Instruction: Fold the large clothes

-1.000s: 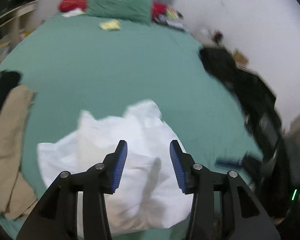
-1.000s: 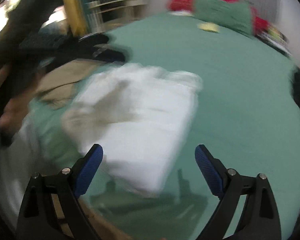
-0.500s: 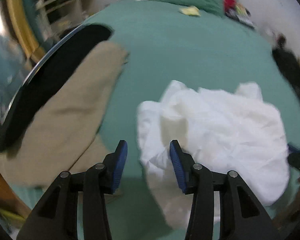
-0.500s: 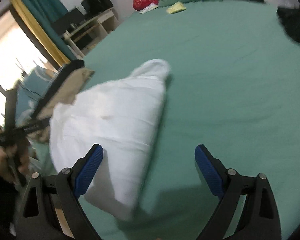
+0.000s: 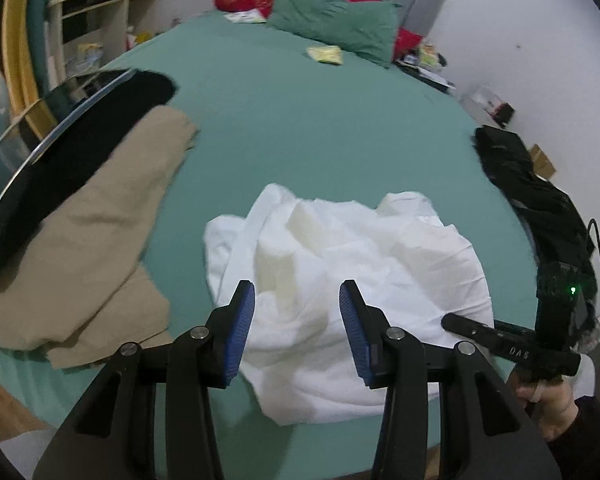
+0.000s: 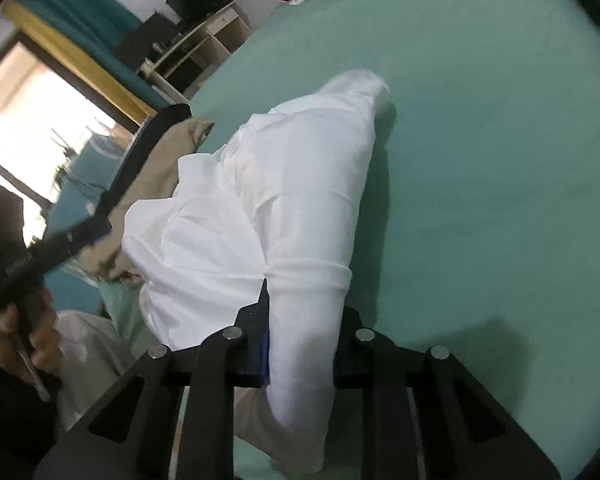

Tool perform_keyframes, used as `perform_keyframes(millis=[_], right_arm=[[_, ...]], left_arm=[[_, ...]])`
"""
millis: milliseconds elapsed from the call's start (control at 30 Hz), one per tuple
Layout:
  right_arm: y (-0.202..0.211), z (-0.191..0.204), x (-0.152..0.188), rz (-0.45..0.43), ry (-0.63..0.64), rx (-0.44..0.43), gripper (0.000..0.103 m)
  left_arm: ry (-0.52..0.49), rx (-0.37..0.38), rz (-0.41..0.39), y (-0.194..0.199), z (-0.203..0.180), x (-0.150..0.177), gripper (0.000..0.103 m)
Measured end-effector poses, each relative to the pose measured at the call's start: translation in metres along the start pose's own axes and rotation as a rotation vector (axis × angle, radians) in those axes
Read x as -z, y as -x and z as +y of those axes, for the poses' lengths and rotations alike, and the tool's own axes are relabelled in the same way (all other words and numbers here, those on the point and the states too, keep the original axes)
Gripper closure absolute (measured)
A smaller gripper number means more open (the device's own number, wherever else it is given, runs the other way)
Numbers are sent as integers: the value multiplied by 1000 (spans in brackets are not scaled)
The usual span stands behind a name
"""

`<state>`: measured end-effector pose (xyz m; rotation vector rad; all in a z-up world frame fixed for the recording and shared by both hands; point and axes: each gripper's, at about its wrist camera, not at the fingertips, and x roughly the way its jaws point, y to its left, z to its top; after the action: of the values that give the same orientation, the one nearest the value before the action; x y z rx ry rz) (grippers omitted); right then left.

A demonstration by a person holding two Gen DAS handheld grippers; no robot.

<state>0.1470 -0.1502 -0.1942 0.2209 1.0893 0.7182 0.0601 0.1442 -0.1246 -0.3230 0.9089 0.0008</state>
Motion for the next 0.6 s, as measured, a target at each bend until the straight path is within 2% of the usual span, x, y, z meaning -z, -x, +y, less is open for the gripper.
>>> perform_keyframes(millis=[133,233,300,367,400,433,467,533,600], right_arm=[[35,2,0,-23,59,131,83],[54,-11,5,-29,33,187,83],[60,-28,10,-29,-15,191,82],[62,-40,16,-32,-50,195,81],[63,-45,19,-33,-65,191,79],[63,-50,21,-29,-77,190,74],[63,-53,23,-24,-85,192,72],[63,-61,25,-22,-95,189,57],[66,-67,27,-23,-104,194,47]], left_arm=[[-23,94,-28,-12,-32,-6,56],[-46,108,81,-48,-56,-1,56],[-64,141,177,-74,-69,13,57],[-113,130,250,-94,-81,29,57],[-131,117,267,-99,-85,39,60],[-134,111,269,-99,-87,45,74],[-146,106,271,-97,-88,49,84],[-172,90,259,-86,-91,57,90],[-170,72,243,-73,-89,63,91]])
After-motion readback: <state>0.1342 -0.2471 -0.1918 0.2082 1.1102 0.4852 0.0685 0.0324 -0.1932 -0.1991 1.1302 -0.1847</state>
